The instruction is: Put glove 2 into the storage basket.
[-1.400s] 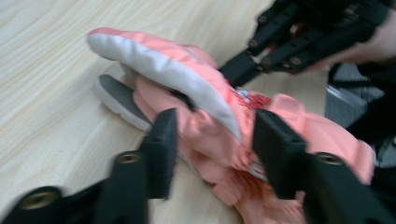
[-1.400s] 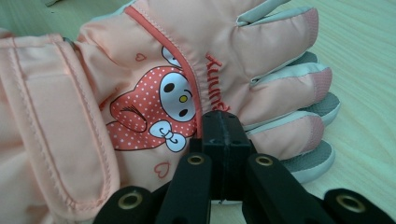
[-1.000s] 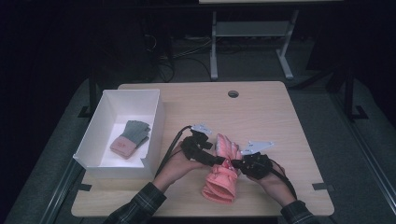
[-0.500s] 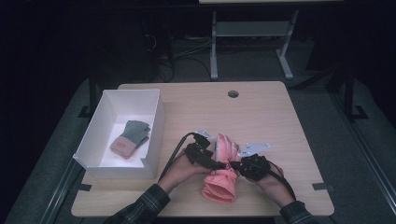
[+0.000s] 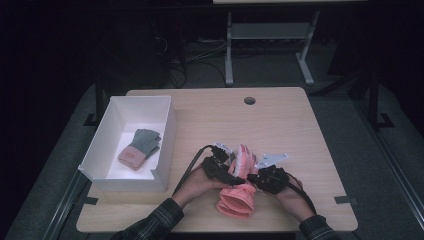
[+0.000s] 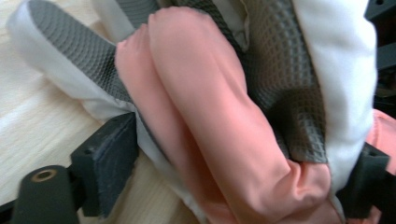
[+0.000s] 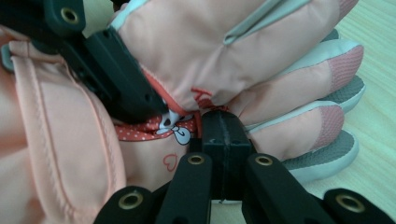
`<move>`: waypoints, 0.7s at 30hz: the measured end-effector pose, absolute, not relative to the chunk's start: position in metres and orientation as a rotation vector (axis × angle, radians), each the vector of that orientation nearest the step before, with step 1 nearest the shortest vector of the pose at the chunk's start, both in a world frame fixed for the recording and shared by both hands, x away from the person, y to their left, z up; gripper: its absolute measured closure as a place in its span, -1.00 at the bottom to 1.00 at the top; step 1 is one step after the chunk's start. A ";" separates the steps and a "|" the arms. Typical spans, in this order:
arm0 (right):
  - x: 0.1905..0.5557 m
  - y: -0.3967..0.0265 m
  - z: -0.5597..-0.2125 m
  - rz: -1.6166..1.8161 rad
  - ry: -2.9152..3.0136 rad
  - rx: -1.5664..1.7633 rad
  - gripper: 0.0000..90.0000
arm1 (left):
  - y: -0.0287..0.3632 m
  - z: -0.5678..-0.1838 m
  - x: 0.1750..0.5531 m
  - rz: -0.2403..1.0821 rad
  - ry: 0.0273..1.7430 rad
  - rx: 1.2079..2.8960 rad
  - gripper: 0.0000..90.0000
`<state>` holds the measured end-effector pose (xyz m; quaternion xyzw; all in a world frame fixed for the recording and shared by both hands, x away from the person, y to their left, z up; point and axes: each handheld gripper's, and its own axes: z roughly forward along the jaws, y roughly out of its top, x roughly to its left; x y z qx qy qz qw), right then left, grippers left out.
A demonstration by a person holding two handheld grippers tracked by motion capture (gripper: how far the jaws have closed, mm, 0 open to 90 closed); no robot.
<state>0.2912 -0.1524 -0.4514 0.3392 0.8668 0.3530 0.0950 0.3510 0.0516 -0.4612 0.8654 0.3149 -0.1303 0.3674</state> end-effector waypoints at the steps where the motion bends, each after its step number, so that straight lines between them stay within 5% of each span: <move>1: 0.291 -0.152 -0.452 1.047 2.570 1.007 1.00 | 0.052 -0.461 0.353 -0.372 0.800 2.223 -0.58; 15: 0.293 -0.156 -0.451 1.082 2.569 1.011 1.00 | 0.062 -0.465 0.357 -0.453 0.776 2.171 0.15; 21: 0.290 -0.171 -0.442 1.187 2.533 1.005 0.34 | 0.063 -0.463 0.357 -0.451 0.773 2.160 0.22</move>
